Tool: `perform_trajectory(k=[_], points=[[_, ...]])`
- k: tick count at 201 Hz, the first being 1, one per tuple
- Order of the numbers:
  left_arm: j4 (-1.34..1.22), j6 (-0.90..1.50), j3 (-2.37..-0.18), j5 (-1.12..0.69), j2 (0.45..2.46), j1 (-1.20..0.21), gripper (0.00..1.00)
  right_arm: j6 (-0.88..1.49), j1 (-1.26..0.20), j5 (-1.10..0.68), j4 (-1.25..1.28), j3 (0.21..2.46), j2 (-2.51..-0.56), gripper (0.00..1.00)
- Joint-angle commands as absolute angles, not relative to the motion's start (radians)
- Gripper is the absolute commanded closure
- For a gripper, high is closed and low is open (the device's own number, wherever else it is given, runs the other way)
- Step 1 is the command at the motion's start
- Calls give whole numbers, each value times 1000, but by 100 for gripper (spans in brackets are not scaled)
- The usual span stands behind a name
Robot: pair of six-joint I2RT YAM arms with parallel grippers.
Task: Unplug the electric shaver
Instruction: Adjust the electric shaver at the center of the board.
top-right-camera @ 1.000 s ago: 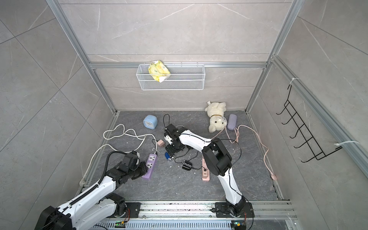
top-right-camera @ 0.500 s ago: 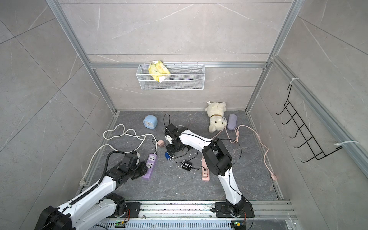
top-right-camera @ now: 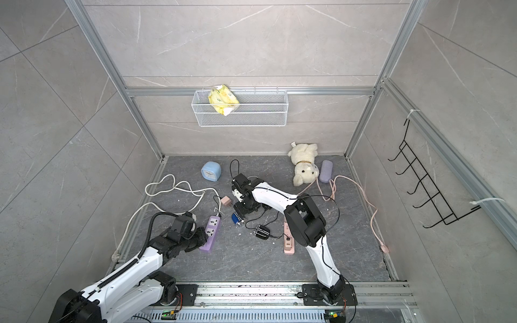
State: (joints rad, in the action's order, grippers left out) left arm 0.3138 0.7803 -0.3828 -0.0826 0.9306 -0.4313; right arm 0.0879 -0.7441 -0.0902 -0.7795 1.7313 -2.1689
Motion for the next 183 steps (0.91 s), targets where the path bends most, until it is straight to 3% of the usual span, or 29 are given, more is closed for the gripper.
perform_trajectory(k=[1, 135, 183], points=[[328, 759, -412, -93, 931, -428, 97, 95, -741, 8, -823, 1701, -2160, 39], [321, 760, -406, -92, 937, -428, 97, 132, -839, 16, -811, 1722, -2183, 38], [327, 759, -418, -90, 923, -428, 96, 134, -837, 54, -827, 1737, -2113, 31]])
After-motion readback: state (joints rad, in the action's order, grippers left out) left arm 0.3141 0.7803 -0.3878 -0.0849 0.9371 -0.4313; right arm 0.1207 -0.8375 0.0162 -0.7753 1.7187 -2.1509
